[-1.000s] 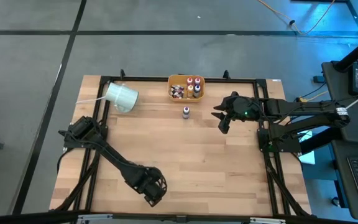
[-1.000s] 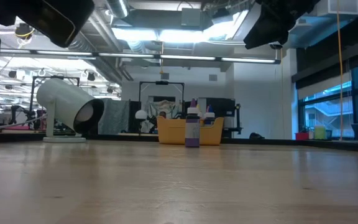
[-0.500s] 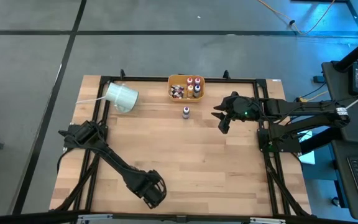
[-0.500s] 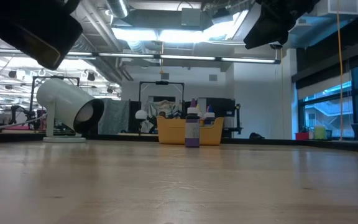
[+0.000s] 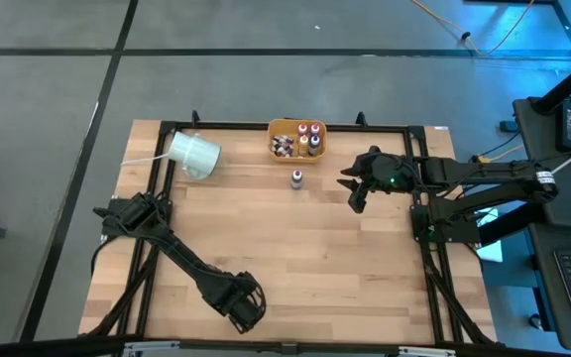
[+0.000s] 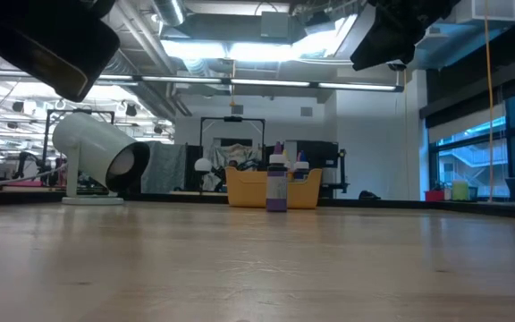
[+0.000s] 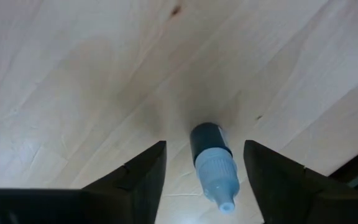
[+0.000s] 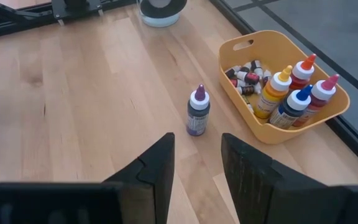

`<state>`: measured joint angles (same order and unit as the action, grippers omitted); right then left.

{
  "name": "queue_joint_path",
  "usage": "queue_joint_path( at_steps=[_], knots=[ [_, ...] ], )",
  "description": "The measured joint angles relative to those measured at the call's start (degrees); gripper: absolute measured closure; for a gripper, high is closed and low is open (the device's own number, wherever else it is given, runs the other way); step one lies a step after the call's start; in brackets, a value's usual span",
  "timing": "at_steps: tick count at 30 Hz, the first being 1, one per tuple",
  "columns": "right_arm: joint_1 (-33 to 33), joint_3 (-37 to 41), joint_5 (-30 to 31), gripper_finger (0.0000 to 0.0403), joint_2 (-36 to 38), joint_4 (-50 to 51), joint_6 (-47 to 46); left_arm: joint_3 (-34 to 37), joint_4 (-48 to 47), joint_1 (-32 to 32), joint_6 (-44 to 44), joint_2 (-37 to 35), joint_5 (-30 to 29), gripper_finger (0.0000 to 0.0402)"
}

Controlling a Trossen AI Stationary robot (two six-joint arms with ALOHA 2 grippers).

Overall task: Pick & Place food coloring
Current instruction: Put the black food coloring bottle into the yellow bin

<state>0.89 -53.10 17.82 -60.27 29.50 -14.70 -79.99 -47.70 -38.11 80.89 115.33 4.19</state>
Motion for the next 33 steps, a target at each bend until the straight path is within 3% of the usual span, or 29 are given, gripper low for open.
queue_joint_path(
  at_steps=[16, 23, 33],
  knots=[
    [0.0, 0.0, 0.0, 0.0269, 0.0, 0.0, 0.2, 0.0, 0.0, 0.9, -0.9, -0.1, 0.9, 0.0327],
    [0.0, 0.0, 0.0, 0.0269, 0.0, 0.1, 0.2, -0.9, -0.3, 3.3, -4.5, -0.2, 0.6, 0.0322],
    [0.0, 0.0, 0.0, 0.0269, 0.0, 0.3, 1.6, -4.9, -2.2, 11.6, -18.6, -3.4, -4.7, 0.0324]
  ],
)
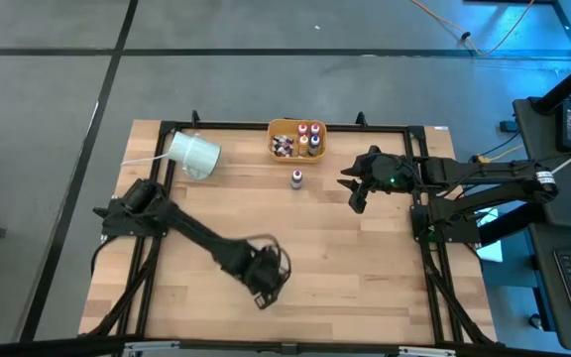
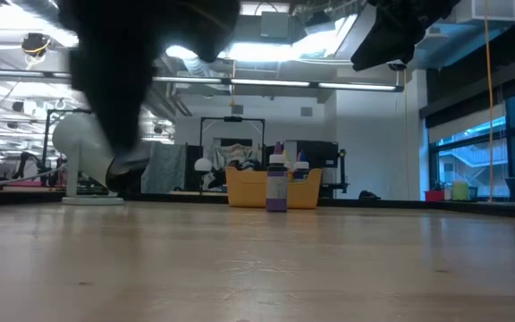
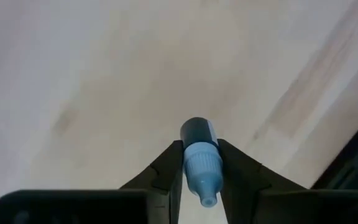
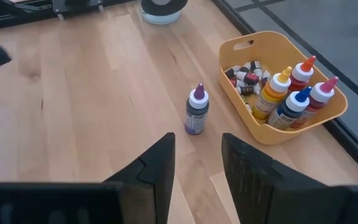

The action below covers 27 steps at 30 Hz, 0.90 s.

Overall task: Pick & Place food coloring
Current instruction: Put the black food coloring bottle into the yellow bin

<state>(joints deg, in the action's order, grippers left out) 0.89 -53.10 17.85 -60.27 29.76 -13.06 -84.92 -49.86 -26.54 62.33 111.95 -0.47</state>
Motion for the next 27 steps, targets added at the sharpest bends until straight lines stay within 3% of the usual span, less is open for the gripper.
queue_joint_path(
  at_steps=[7, 15, 19, 27],
  knots=[
    [0.0, 0.0, 0.0, 0.0269, 0.0, 1.9, -0.2, 0.0, -2.4, 8.2, -11.2, -6.5, -4.7, 0.0326],
    [0.0, 0.0, 0.0, 0.0269, 0.0, 3.1, -0.2, 0.0, -1.5, 22.8, -25.5, -12.9, -11.5, 0.0323],
    [0.0, 0.0, 0.4, 0.0269, 0.0, 3.1, -0.3, 0.0, 2.1, 30.7, -31.5, -13.7, -14.5, 0.0324],
    [0.0, 0.0, 1.6, 0.0269, 0.0, 3.1, -1.5, -0.1, 15.5, 44.5, -42.9, -11.4, -14.4, 0.0321]
  ],
)
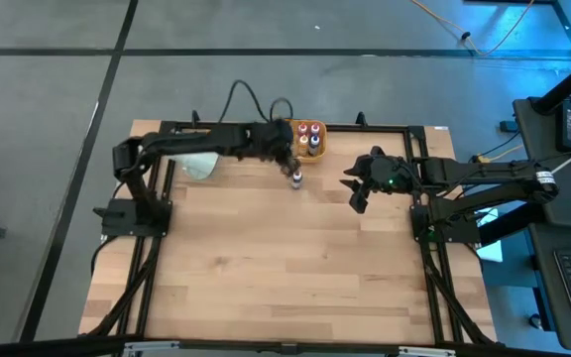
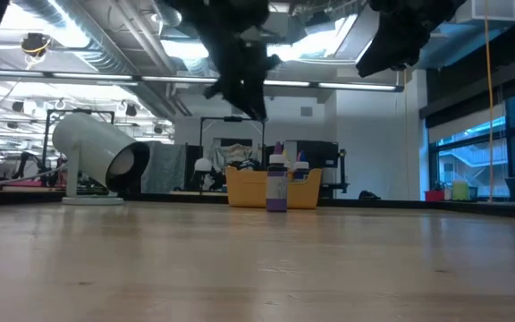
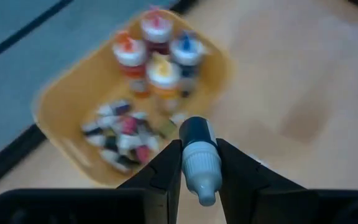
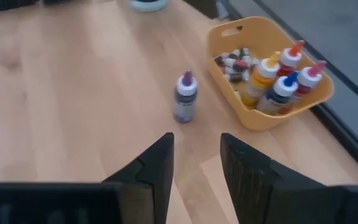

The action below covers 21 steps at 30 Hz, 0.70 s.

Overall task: Pick & Place food coloring
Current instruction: Put the black food coloring bottle into the yellow bin

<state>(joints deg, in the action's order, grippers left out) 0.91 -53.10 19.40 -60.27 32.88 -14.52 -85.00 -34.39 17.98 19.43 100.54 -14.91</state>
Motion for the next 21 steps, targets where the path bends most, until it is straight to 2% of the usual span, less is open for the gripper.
queue_joint_path(
  at_steps=[3, 5, 10, 21],
  knots=[
    [0.1, 0.0, 2.8, 0.0269, 0.0, 0.3, -2.2, 0.1, 2.4, 4.4, -0.3, 1.4, 1.4, 0.0323],
    [0.4, 0.0, 4.7, 0.0269, 0.0, 1.3, -3.3, 0.1, 3.9, 7.0, -0.7, 2.7, 4.6, 0.0322],
    [1.2, 0.0, 5.5, 0.0269, 0.0, 2.0, -3.5, 0.1, 7.8, 11.3, -1.8, 7.0, 9.6, 0.0318],
    [4.0, 0.0, 6.6, 0.0269, 0.0, 2.3, -3.4, 0.1, 8.8, 16.2, -1.7, 15.2, 16.4, 0.0313]
  ],
)
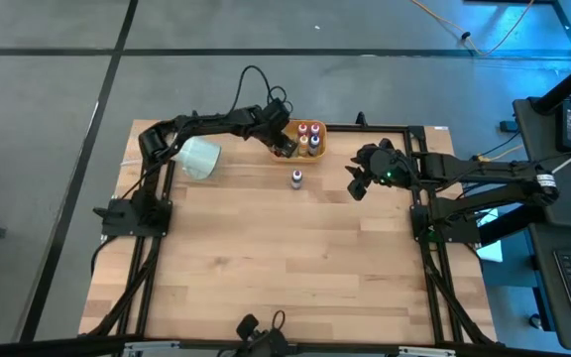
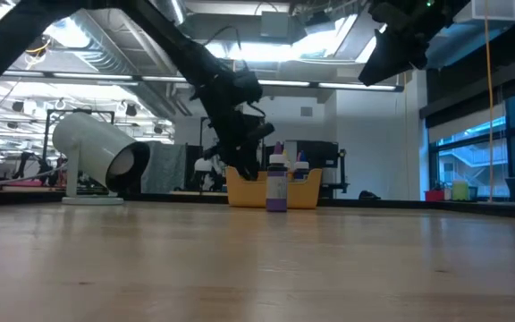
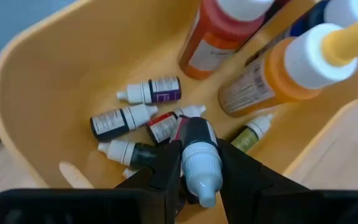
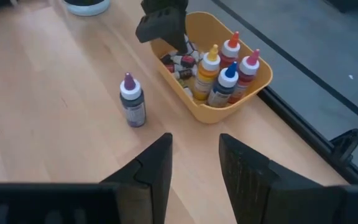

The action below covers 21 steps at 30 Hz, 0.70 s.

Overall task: Pick & Place food coloring
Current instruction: Put the black food coloring bottle into the yellow bin

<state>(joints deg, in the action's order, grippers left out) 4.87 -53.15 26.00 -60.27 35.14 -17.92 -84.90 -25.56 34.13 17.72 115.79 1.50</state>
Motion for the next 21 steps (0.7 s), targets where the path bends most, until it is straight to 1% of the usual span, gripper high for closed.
queue_joint_path(
  at_steps=[3, 21],
  knots=[
    [0.6, 0.0, 0.0, 0.0269, 0.0, 0.0, 0.1, 0.0, 0.0, 0.4, 0.0, 0.8, 1.2, 0.0312],
    [0.6, 0.0, -0.1, 0.0269, 0.0, 0.0, 0.0, 0.0, 0.8, 0.5, -1.0, 0.5, 0.5, 0.0305]
  ],
)
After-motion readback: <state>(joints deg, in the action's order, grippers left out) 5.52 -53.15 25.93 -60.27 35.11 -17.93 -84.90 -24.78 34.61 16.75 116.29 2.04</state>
